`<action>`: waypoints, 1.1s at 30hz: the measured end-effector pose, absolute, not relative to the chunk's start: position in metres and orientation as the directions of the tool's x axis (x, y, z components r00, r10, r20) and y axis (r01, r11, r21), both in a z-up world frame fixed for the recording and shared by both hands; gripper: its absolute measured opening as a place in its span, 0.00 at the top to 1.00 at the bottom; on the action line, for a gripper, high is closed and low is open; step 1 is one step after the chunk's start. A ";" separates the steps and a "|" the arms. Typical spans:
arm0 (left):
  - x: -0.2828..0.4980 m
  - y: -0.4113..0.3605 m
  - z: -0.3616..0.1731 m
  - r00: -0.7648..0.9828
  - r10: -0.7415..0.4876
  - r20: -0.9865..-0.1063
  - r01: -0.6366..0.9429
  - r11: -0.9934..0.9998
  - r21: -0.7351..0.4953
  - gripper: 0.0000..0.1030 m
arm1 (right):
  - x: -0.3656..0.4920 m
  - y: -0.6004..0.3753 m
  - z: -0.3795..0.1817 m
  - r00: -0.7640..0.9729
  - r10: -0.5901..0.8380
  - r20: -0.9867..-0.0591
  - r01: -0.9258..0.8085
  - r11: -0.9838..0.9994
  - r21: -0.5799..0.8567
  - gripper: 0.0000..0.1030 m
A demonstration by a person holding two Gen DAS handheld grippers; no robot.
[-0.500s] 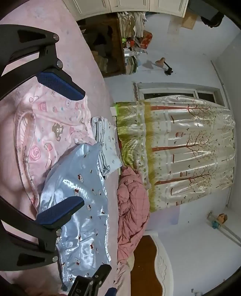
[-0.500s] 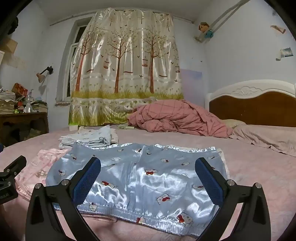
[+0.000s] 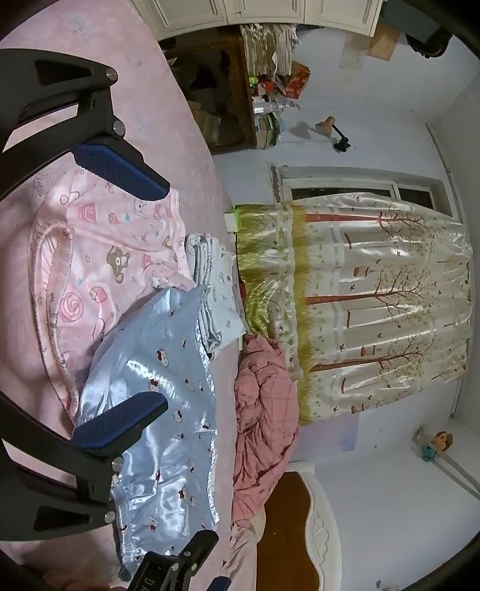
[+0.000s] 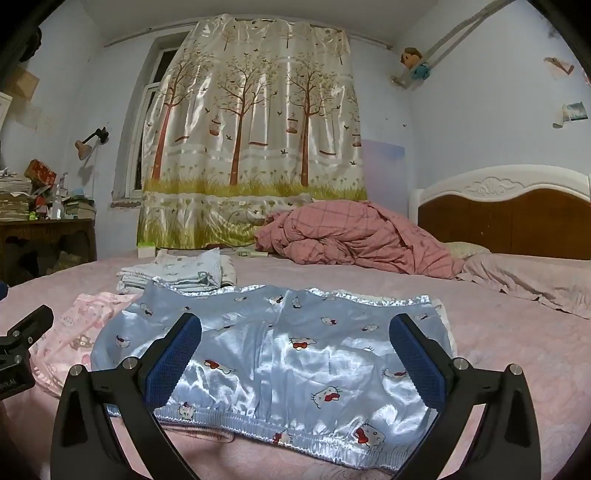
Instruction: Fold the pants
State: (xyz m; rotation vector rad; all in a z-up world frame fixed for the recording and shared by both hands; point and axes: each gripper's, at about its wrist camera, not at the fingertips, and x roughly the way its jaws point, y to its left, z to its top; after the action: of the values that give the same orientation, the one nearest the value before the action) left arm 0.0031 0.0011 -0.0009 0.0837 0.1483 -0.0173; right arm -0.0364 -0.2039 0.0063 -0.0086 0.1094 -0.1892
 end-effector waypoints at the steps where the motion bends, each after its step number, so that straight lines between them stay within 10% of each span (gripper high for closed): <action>1: 0.002 0.002 0.000 0.989 -0.012 -0.149 0.024 0.996 0.080 0.00 | -0.036 -0.206 0.006 0.976 -0.188 -0.109 0.188 0.982 -0.018 0.00; 33: -0.004 0.011 0.003 0.993 0.019 -0.116 -0.011 0.997 0.072 0.00 | -0.050 -0.200 0.010 0.981 -0.182 -0.070 0.182 0.983 -0.011 0.00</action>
State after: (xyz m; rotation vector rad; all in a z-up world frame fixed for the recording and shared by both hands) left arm -0.0044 0.0111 0.0033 0.0716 0.1169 0.0147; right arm -0.0501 -0.2004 0.0104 -0.0045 0.0711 -0.1833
